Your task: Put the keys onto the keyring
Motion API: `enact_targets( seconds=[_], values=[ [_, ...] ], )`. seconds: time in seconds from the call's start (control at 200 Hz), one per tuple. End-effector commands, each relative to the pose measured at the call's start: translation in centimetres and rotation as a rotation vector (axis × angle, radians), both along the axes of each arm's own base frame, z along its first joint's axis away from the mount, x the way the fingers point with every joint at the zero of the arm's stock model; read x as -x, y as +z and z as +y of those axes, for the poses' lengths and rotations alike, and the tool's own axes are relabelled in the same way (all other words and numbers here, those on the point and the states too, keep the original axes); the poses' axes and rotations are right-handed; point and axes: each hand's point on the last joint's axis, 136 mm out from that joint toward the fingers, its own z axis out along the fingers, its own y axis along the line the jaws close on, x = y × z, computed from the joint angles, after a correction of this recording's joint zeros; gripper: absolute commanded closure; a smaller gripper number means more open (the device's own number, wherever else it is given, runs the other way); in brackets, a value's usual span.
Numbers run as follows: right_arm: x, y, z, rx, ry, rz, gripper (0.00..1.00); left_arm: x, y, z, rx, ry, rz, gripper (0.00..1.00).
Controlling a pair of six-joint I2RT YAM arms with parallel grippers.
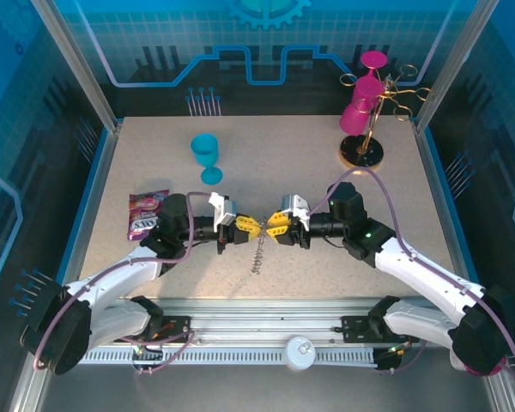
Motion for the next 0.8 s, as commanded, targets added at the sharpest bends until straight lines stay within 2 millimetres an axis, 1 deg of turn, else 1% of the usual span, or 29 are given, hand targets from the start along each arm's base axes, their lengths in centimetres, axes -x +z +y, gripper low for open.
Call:
enact_targets(
  seconds=[0.0,0.38,0.52,0.63,0.71,0.775,0.796],
  values=[
    [0.5,0.1,0.3,-0.025,0.024,0.003,0.75,0.0,1.4,-0.2,0.062,-0.002,-0.024,1.0],
    [0.5,1.0,1.1,-0.07,0.052,0.001,0.75,-0.2,1.4,-0.3,0.068,-0.004,-0.019,1.0],
    [0.4,1.5,1.4,-0.088,0.057,-0.007,0.77,-0.2,1.3,-0.3,0.068,-0.005,-0.016,1.0],
    [0.3,1.8,1.5,-0.095,0.06,-0.008,0.82,-0.2,1.3,-0.3,0.068,-0.006,-0.016,1.0],
    [0.2,1.8,1.6,-0.099,0.065,-0.006,0.91,-0.2,1.3,-0.3,0.068,-0.006,-0.017,1.0],
    [0.2,1.8,1.6,-0.099,0.068,-0.005,1.0,-0.2,1.4,-0.4,0.069,-0.006,-0.015,1.0],
    [0.2,1.8,1.6,-0.097,0.067,-0.004,1.0,-0.2,1.4,-0.4,0.069,-0.004,-0.017,1.0]
  ],
)
